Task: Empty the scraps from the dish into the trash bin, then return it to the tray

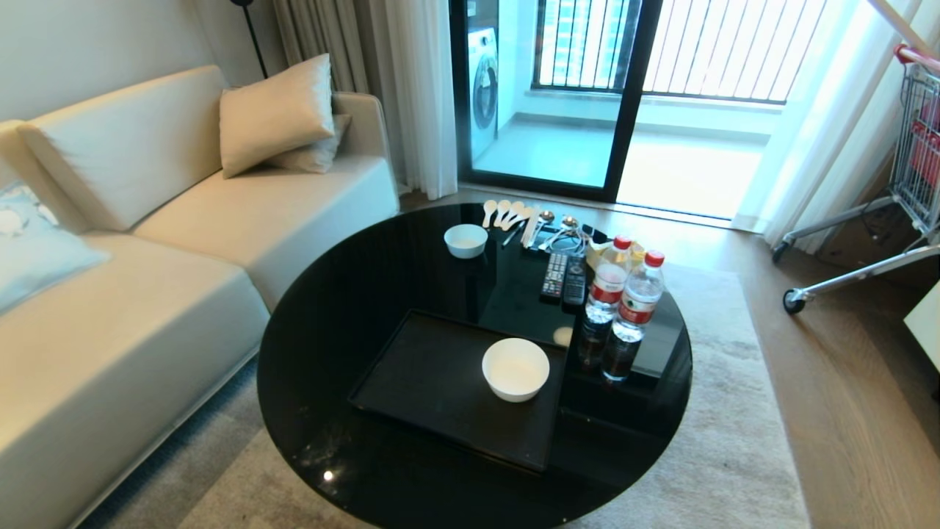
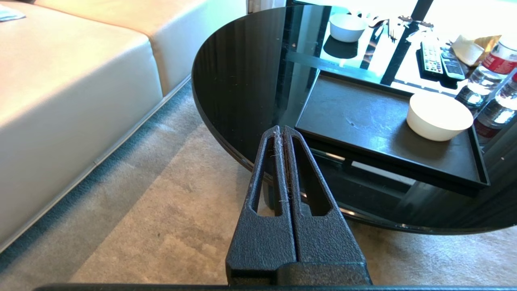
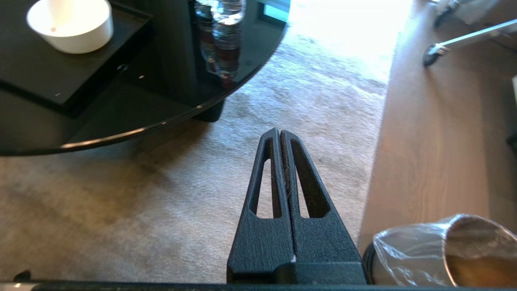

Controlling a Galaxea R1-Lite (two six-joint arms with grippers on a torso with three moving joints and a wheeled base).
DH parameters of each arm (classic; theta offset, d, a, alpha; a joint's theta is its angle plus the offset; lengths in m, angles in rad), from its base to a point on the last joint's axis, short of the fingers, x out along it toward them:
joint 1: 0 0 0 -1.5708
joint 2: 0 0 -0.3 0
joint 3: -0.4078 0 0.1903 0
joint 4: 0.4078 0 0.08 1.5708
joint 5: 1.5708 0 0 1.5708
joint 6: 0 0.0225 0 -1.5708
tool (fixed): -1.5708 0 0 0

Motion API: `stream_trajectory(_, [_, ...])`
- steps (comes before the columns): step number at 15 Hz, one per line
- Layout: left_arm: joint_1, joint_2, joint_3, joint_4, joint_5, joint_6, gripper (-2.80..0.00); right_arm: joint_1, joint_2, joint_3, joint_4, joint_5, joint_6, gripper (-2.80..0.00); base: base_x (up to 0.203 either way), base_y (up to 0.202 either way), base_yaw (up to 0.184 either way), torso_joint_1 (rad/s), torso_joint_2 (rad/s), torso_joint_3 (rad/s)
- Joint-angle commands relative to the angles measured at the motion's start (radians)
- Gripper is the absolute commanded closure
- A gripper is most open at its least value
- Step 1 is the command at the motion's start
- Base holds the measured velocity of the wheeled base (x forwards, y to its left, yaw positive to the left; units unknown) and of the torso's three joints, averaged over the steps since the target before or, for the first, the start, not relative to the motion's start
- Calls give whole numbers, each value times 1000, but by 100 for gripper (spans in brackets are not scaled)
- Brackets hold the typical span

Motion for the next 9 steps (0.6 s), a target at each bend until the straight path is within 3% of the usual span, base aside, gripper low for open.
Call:
stream_trajectory(1, [0,0,0,-1,1,-1,0,16,-77,-2,34,25,2,0,0,0,0,0,0,0])
stream_trajectory(5, [0,0,0,0,1,-1,0,34,-236,-1,38,29,21,0,0,0,0,0,0,0])
stream_trajectory(9, [0,0,0,0,1,-1,0,34,-245,0,34,30,22,0,0,0,0,0,0,0])
